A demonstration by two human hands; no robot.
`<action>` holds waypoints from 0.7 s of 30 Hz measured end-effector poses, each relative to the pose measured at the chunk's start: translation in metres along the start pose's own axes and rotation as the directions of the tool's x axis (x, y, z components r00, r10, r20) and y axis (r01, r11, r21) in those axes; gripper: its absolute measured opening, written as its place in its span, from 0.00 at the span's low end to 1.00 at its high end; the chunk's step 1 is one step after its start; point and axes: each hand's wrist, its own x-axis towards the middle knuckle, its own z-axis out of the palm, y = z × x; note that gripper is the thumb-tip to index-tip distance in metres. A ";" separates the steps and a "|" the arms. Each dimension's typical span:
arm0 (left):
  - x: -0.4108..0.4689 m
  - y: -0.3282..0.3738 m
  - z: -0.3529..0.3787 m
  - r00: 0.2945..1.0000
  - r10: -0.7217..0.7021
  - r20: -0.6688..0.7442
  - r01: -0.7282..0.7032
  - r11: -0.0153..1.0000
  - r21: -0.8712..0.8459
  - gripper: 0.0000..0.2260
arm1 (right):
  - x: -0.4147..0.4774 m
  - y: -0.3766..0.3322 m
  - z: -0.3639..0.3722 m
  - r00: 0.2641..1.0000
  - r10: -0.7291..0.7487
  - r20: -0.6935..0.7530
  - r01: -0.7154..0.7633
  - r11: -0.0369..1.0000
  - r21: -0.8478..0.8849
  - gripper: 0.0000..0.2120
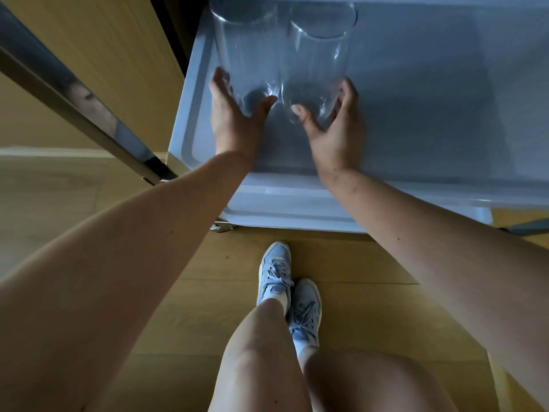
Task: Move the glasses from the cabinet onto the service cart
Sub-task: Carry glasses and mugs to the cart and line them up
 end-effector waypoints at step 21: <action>-0.025 0.000 -0.038 0.984 -0.160 0.072 0.136 0.956 0.261 0.37 | -0.029 -0.020 -0.010 0.940 0.210 0.268 -0.127 0.946 -0.298 0.42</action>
